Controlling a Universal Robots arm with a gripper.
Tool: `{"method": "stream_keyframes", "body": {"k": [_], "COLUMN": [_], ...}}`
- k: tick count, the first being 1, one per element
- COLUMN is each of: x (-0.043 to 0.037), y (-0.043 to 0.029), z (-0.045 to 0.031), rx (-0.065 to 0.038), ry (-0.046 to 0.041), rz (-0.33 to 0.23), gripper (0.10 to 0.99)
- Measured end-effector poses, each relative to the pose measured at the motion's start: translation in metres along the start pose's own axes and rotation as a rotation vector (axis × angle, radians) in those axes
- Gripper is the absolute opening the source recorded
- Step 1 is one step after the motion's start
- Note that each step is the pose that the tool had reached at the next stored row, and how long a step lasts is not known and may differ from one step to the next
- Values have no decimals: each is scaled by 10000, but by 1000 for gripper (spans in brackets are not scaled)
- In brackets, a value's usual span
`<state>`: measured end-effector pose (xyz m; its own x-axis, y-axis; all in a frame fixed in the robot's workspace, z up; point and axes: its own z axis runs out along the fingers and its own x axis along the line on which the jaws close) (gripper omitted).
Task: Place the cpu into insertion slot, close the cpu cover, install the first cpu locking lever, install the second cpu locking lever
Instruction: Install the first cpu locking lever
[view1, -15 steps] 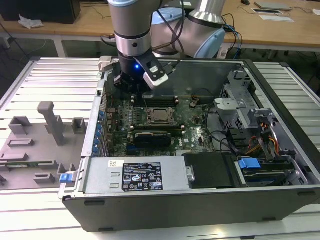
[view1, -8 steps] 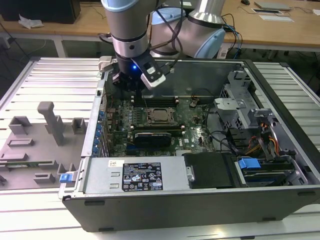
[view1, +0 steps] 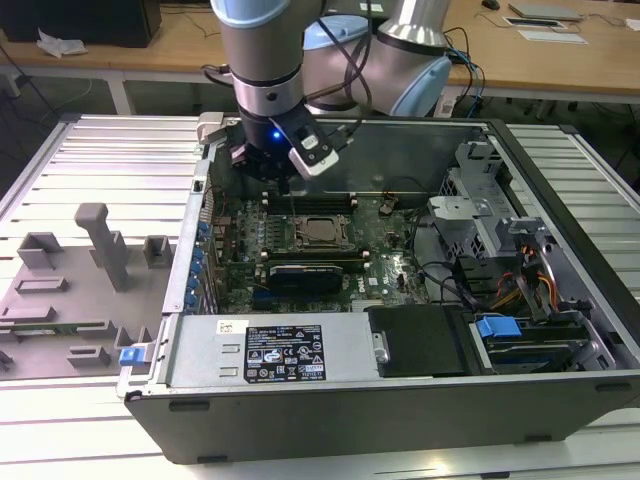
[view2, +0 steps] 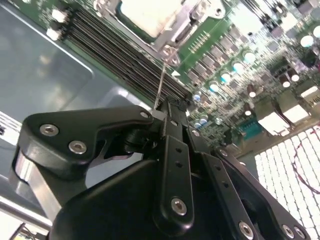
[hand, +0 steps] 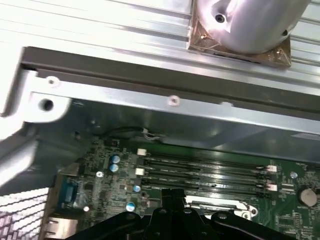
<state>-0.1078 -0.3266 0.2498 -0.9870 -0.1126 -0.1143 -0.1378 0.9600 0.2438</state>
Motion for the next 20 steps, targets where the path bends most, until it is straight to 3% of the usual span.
{"method": "stream_keyframes", "body": {"k": [2, 3, 4, 8, 12, 14, 20], "x": [-65, -173, -210, -233, -230, -229, -228], "y": [-15, -41, -49, -56, -63, -65, -73], "z": [4, 12, 14, 24, 42, 48, 60], "rx": [-3, -6, -8, -5, 33, 86, 170], "ry": [20, 52, 60, 29, -265, -552, -1102], "rz": [3, 11, 13, 8, -73, -152, -301], "gripper": [106, 106, 106, 106, 106, 106, 106]}}
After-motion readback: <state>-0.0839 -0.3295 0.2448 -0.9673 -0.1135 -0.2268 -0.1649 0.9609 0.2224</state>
